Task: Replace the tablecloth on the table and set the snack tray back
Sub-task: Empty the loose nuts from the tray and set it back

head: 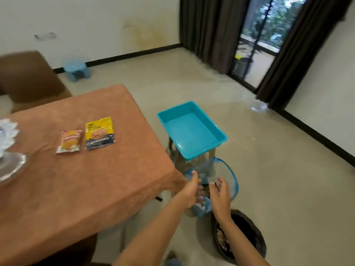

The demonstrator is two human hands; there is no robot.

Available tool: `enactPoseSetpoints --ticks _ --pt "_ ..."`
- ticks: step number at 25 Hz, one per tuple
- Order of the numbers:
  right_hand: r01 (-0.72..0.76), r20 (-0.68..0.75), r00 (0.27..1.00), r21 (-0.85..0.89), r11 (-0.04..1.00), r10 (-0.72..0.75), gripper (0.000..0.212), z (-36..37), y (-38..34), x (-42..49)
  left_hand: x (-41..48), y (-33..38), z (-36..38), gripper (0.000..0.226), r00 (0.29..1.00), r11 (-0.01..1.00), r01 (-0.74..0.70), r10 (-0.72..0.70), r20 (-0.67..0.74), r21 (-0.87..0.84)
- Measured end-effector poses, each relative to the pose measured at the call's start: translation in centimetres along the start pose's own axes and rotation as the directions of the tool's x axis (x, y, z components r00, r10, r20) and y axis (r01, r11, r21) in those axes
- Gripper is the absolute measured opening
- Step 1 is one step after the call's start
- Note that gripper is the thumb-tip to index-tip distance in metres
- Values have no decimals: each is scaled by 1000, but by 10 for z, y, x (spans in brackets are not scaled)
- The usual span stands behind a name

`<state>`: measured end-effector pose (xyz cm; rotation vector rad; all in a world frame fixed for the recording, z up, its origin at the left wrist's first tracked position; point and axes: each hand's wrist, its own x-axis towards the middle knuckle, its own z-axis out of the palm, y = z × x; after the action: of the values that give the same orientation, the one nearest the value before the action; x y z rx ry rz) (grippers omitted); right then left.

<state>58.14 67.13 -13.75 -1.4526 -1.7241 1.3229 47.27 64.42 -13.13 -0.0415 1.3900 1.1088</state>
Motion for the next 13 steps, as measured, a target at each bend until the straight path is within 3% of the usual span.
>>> enactPoseSetpoints --ticks 4,7,13 --pt "111 280 955 -39 993 -96 34 54 -47 -16 -53 21 -79 55 981 970 -143 112 -161 -199" --pt "194 408 902 -92 977 -140 33 96 -72 -29 -86 25 -141 55 955 933 -211 134 -263 -292" --pt "325 682 706 -72 943 -191 24 194 -120 -65 -145 17 -250 45 843 837 -391 159 -514 -383"
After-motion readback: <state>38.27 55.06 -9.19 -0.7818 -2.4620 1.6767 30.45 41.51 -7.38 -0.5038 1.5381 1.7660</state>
